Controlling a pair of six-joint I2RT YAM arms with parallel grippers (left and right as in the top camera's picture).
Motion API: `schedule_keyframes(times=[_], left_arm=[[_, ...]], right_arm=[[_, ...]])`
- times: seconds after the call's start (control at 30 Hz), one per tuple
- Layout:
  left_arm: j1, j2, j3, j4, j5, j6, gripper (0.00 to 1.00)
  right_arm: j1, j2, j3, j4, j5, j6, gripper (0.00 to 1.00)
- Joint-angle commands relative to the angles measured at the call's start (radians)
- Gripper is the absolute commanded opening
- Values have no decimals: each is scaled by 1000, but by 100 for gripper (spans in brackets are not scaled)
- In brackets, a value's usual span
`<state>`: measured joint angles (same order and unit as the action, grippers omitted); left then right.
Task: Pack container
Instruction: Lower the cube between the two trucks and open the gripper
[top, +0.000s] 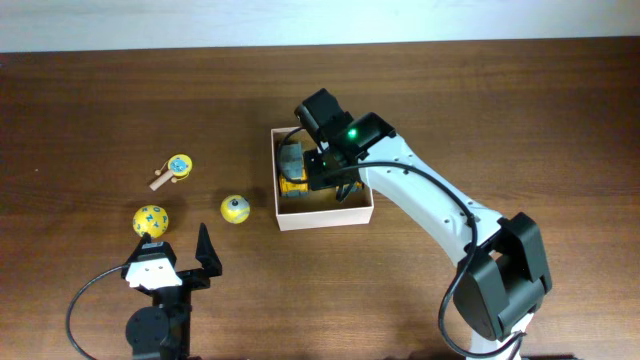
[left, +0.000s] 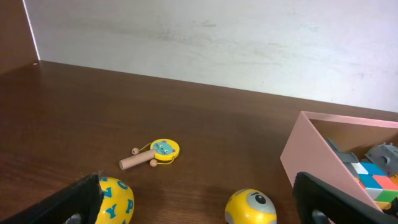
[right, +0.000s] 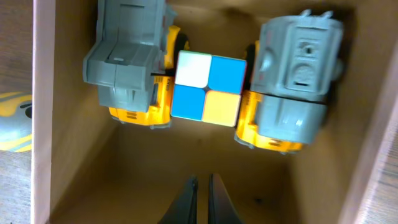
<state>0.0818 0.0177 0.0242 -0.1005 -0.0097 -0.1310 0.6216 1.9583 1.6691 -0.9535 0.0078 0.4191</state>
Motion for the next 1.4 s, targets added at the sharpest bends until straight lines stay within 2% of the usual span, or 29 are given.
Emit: schedule_keyframes(times=[0.0, 0.27, 1.37], left_arm=[[6, 1, -7, 3, 14, 16, 99], [6, 1, -7, 3, 14, 16, 99], [6, 1, -7, 3, 14, 16, 99]], right_arm=[[8, -13, -47, 42, -32, 9, 4], [8, 22, -115, 111, -61, 29, 4], [50, 115, -118, 176, 43, 47, 4]])
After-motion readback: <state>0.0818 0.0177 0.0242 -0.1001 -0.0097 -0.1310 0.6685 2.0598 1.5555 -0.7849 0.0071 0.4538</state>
